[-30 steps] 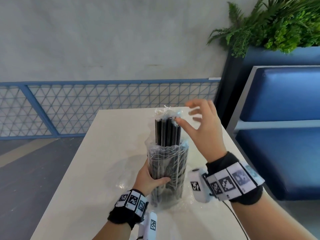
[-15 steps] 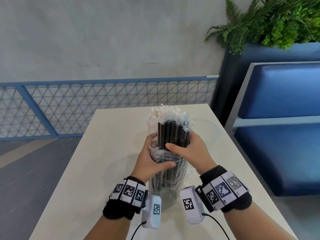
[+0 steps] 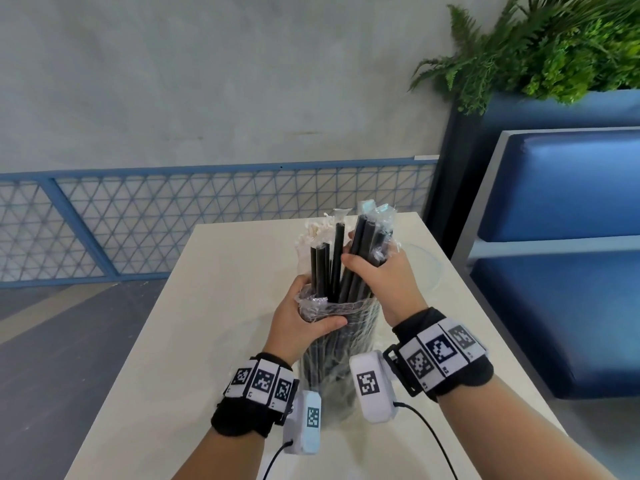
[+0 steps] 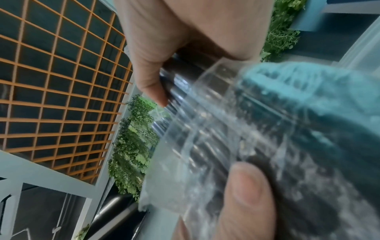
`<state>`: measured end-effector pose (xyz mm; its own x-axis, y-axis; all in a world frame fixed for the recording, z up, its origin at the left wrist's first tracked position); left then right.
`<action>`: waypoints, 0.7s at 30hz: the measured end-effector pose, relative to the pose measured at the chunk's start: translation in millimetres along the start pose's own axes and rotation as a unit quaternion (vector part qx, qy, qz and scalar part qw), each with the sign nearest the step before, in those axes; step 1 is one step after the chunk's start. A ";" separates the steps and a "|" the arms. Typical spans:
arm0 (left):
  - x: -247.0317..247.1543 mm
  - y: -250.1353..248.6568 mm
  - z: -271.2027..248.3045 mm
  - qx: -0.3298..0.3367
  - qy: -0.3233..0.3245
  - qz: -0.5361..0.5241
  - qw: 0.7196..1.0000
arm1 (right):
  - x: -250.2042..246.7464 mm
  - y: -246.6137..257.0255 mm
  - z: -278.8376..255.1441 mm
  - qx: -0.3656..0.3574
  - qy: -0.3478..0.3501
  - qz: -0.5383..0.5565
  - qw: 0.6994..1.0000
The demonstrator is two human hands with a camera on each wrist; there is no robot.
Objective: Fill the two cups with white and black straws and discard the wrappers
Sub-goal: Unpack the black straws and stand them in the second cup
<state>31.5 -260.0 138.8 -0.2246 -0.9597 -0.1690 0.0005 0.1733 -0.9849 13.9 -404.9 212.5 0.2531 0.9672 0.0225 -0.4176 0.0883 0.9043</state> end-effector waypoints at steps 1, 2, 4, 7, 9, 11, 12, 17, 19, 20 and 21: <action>0.1 0.2 -0.1 0.002 -0.002 0.000 1.000 | 0.1 -0.6 -0.8 -0.006 0.006 -0.007 1.000; -0.5 1.4 0.2 0.002 -0.005 0.003 1.000 | 0.0 -2.7 -3.3 -0.011 0.016 -0.030 0.999; -1.5 4.0 1.3 0.005 -0.011 0.007 1.000 | 0.7 -10.5 -8.9 -0.019 0.041 -0.120 0.992; -0.6 5.8 2.6 0.004 -0.005 0.005 1.000 | 2.8 -18.9 -13.3 -0.012 0.029 -0.179 0.983; 0.1 6.6 3.4 0.001 -0.001 0.005 1.000 | 3.2 -22.0 -10.3 0.009 0.021 -0.152 0.988; -0.1 6.0 3.3 -0.004 0.002 0.005 1.000 | 4.5 -20.0 -7.3 0.028 0.025 -0.102 0.994; -0.5 5.7 3.1 -0.006 0.002 0.003 1.000 | 5.4 -17.6 -5.9 0.034 0.025 -0.074 0.996; -2.0 6.3 3.9 -0.018 -0.002 0.002 1.000 | 2.9 -1.1 5.7 0.023 -0.030 0.039 0.999; -0.8 6.4 4.7 -0.019 -0.006 0.009 1.000 | -0.4 2.4 12.2 0.020 -0.053 0.065 0.996; -0.3 6.1 4.9 -0.018 -0.007 0.008 1.000 | -1.8 3.7 14.0 0.022 -0.057 0.078 0.995; 0.3 5.0 4.4 -0.019 -0.007 0.009 1.000 | -2.7 3.7 15.3 0.025 -0.050 0.089 0.994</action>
<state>35.7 -260.5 133.6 -0.2120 -0.9591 -0.1878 -0.0335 0.1992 -0.9794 25.0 -410.9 222.2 0.2664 0.9376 0.2236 -0.4194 -0.0961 0.9027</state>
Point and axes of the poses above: each hand's wrist, its own z-axis towards the middle knuckle, its own x-axis out of the palm, y = z × x, the point moved 3 cm from there along z, towards the middle knuckle, and after that the axes turned 13 degrees about -x, right-handed, at the moved point
